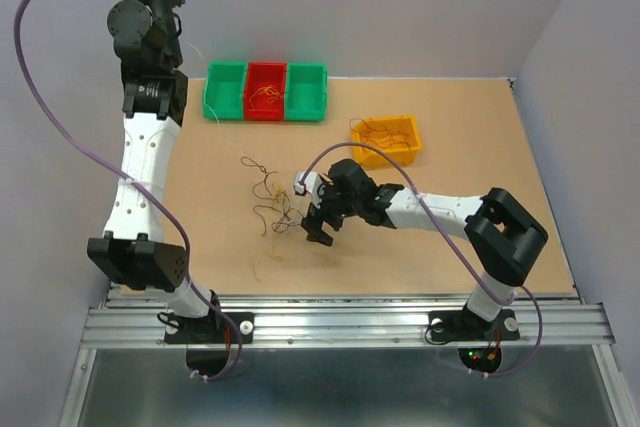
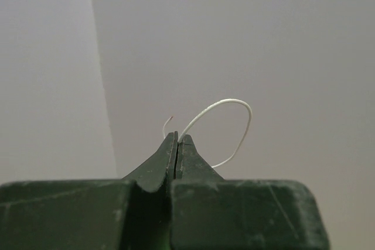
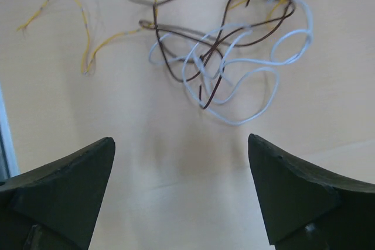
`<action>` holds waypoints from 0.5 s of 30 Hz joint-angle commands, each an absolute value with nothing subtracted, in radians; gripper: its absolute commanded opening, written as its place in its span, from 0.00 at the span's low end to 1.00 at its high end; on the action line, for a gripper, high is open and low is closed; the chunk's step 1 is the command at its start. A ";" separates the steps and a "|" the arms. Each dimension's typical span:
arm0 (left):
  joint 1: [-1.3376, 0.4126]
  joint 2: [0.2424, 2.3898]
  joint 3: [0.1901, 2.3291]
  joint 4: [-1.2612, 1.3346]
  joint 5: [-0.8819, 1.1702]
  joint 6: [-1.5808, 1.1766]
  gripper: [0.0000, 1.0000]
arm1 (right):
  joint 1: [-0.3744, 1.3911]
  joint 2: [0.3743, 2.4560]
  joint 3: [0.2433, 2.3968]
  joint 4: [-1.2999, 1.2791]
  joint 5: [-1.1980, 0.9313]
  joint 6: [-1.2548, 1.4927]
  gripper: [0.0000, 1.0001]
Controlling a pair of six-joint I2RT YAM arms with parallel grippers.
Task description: Untangle the cables
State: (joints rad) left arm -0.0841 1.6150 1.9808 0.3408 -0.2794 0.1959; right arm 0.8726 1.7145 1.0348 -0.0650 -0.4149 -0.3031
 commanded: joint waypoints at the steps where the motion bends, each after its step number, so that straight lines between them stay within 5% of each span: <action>1: -0.123 1.413 1.824 0.417 -0.092 0.035 0.00 | 0.873 1.675 1.094 0.219 -0.303 -0.253 1.00; 6: -0.213 1.284 1.684 0.439 -0.078 0.038 0.00 | 0.874 1.710 1.060 0.562 -0.264 -0.157 1.00; 15: -0.311 1.203 1.620 0.437 -0.089 0.038 0.00 | 0.873 1.936 1.256 0.721 -0.137 -0.107 1.00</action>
State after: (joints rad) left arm -0.2935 1.2179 1.6367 0.3859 -0.0971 0.0517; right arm 0.8719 1.8511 1.1572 0.5655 -0.2157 -0.1452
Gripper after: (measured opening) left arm 0.030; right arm 0.999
